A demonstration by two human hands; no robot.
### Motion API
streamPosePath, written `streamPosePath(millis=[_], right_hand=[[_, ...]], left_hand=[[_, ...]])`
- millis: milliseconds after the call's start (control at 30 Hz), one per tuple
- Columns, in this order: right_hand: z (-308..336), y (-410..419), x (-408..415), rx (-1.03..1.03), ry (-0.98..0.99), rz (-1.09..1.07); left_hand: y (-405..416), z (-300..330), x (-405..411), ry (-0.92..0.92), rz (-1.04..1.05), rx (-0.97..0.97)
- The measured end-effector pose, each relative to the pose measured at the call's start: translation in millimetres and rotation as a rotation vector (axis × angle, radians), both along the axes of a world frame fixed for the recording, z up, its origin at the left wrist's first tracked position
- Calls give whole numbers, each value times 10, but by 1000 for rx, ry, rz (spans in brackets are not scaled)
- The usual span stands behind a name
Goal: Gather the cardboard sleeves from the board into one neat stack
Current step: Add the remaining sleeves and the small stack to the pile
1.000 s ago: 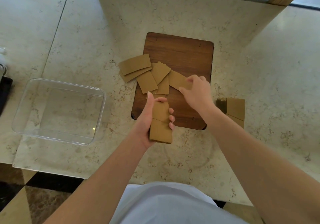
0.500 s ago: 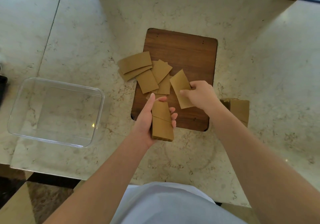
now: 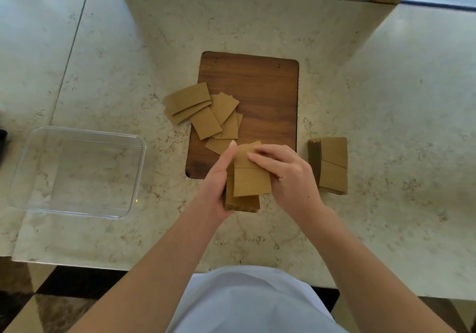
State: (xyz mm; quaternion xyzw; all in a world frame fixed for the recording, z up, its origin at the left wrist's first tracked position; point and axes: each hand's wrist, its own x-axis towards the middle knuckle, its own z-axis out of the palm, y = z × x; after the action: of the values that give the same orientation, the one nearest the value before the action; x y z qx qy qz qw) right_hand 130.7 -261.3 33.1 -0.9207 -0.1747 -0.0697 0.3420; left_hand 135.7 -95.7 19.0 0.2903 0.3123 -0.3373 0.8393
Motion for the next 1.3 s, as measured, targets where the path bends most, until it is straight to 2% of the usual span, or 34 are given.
streamPosePath(millis=[133, 333, 433, 533, 600, 667, 800, 867, 1067, 1167, 1300], right_hand=[[33, 15, -65, 76, 37, -35], [159, 75, -10, 430, 396, -337], [209, 74, -33, 360, 272, -193], [152, 42, -72, 46, 152, 44], [99, 41, -79, -101, 208, 140], [66, 48, -74, -75, 322, 151], [11, 97, 92, 194, 418, -80], [-60, 160, 286, 245, 458, -224], [-354, 396, 975, 188, 671, -371], [-424, 601, 1320, 184, 706, -426], [-507, 847, 1625, 8, 724, -480]], left_hand=[[3, 38, -37, -66, -27, 26], [19, 41, -57, -32, 8, 18], [7, 50, -62, -38, 1, -20], [9, 39, -57, -42, 60, -41], [25, 16, -53, -41, 68, -39], [43, -3, -57, -50, 58, -35], [115, -51, -31, -41, 94, -95], [182, -74, -7, -30, 121, -134], [347, -158, 35, -7, 149, -123], [394, -214, 59, 10, 148, -85], [450, -288, 116, 49, 173, -85]])
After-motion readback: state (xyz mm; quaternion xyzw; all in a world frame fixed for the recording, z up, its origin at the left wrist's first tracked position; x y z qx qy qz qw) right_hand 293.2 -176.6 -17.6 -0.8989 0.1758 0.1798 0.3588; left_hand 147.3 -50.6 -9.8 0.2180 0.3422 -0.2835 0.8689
